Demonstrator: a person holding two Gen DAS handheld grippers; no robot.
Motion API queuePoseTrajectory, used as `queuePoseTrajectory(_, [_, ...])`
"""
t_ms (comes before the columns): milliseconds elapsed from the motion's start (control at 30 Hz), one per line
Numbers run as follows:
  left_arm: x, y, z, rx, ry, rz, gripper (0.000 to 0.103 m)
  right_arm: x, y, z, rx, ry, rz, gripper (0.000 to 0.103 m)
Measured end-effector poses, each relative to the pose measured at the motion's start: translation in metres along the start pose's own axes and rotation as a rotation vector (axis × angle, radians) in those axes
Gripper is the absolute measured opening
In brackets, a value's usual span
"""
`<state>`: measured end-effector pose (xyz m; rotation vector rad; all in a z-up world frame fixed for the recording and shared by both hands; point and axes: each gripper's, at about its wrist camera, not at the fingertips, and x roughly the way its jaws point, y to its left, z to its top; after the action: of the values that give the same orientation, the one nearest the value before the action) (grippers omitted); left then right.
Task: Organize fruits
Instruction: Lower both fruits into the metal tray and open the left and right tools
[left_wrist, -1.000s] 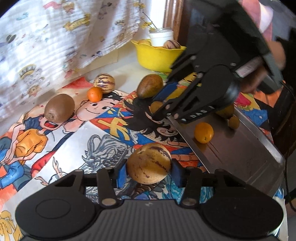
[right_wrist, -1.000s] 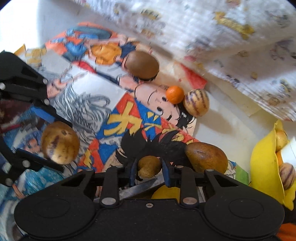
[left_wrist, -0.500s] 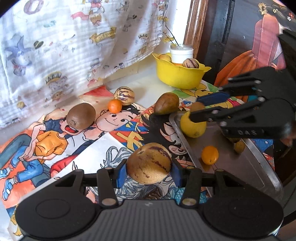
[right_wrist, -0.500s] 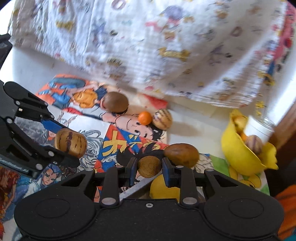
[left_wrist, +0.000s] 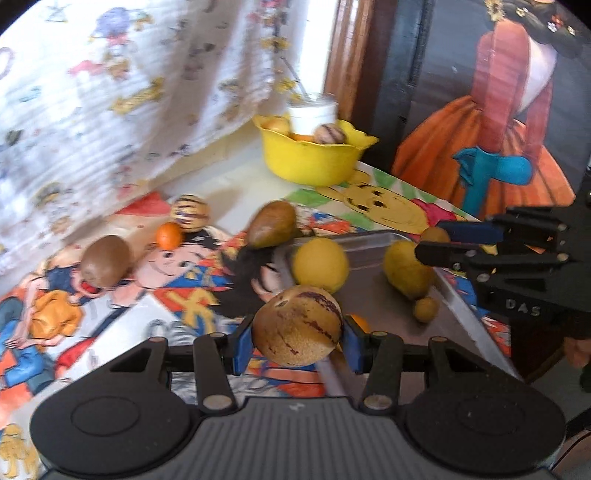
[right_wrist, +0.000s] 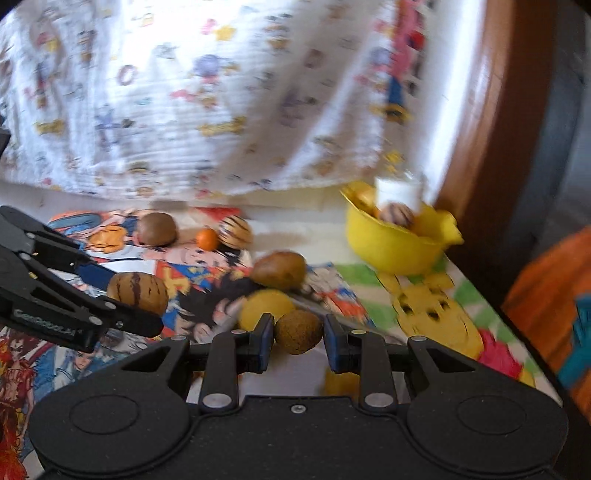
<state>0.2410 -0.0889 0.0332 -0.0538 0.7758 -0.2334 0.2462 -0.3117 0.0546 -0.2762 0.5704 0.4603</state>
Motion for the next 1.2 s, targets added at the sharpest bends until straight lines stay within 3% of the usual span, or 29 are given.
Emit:
queuePoseTrajectory(133, [0.010, -0.016, -0.005, 0.011, 0.031, -0.054, 0.053, 0.005, -0.010, -0.024, 0.043, 0.029, -0.071, 0.031])
queuePoseTrajectory(467, [0.033, -0.035, -0.029, -0.009, 0.105, -0.086, 0.053, 0.012, -0.018, -0.066, 0.149, 0.060, -0.103, 0.031])
queuePoseTrajectory(867, [0.037, -0.047, -0.033, 0.047, 0.065, -0.076, 0.053, 0.007, -0.016, -0.088, 0.213, 0.072, -0.104, 0.031])
queuePoseTrajectory(1200, [0.042, -0.052, -0.037, 0.089, 0.075, -0.083, 0.053, 0.010, -0.016, -0.095, 0.224, 0.081, -0.105, 0.031])
